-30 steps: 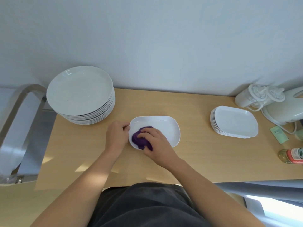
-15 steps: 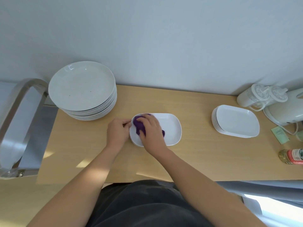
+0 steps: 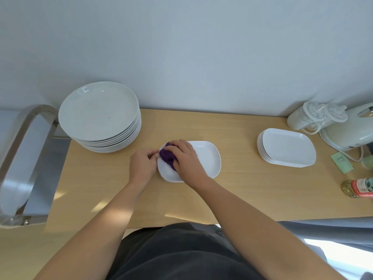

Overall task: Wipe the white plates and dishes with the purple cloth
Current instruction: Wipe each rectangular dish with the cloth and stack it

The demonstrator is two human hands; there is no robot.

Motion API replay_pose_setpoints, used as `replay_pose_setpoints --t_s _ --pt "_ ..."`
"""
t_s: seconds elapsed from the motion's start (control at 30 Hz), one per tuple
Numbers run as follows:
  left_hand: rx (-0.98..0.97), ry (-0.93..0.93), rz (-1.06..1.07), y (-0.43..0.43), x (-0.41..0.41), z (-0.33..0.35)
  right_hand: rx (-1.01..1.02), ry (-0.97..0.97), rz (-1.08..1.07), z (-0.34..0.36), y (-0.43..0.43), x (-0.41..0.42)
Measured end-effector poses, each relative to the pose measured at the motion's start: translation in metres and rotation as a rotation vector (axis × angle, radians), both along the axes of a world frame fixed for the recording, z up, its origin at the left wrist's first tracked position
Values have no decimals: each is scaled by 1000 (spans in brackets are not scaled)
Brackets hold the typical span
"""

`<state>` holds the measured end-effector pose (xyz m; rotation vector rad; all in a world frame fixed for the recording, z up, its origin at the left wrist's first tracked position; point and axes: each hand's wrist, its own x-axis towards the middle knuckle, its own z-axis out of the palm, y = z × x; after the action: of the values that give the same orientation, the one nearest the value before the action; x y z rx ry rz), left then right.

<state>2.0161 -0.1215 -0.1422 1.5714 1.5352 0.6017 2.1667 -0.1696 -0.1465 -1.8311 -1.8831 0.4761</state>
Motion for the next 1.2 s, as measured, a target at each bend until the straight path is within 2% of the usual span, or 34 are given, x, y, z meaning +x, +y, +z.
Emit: replay_pose_setpoints --t_s 0.17,0.27,0.43,0.57,0.63,0.73,0.93,1.07,1.13,1.2 --pt "-48 -22 22 -1 -3 -3 -81 -95 -247 1 -18 26" --pt "-50 -3 22 -3 -2 -1 -216 -160 -324 9 -39 55" --pt "-71 5 23 0 -4 -2 -317 -75 -309 15 -59 39" --pt "-52 50 8 0 -2 -1 -290 75 -110 9 -52 -5" --pt "-33 80 2 1 0 0 -265 83 -8 7 -45 -24" --pt "-19 96 8 0 2 4 -220 48 4 7 -42 -27" --pt "14 110 4 -6 3 5 -222 -1 -258 11 -58 23" --pt "30 126 1 -6 7 8 -202 -62 -360 18 -59 66" --pt "25 154 11 -5 9 8 -154 -12 -442 25 -61 80" --pt "4 212 16 -4 11 8 -103 120 -533 34 -67 93"
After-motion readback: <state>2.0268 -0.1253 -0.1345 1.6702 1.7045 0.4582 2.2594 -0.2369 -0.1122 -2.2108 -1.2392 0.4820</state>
